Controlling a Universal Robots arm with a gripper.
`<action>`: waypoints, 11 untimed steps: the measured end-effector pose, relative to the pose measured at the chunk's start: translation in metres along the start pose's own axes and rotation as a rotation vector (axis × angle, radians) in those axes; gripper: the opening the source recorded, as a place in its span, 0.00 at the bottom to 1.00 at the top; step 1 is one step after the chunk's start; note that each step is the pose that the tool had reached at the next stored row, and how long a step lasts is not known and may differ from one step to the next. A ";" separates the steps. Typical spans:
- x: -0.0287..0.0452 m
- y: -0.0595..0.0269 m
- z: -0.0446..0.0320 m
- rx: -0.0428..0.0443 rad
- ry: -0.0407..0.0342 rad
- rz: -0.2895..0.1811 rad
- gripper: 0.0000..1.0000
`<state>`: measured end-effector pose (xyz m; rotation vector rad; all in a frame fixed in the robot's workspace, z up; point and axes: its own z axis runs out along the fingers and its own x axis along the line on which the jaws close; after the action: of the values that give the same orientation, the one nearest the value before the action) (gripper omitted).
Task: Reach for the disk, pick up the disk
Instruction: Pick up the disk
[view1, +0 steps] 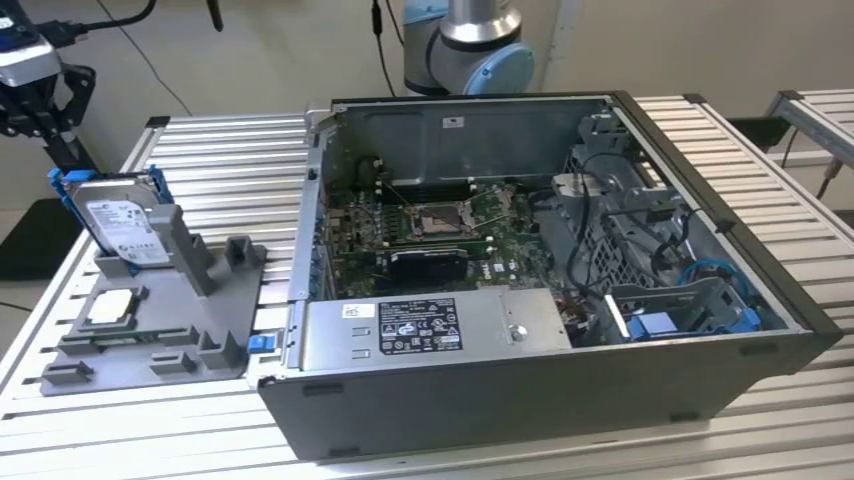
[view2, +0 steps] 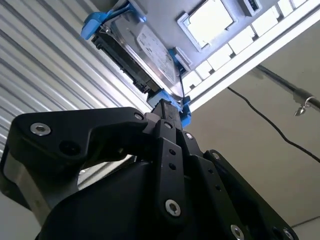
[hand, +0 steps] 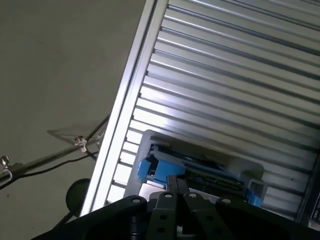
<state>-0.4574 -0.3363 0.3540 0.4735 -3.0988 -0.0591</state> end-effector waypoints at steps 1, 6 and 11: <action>0.0000 0.0000 0.0000 0.0000 0.0006 -0.013 0.00; 0.0000 0.0000 0.0000 0.0000 0.0028 -0.073 0.00; 0.0001 0.0000 0.0000 0.0000 0.0051 -0.133 0.00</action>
<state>-0.4574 -0.3363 0.3541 0.6774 -3.0582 -0.0584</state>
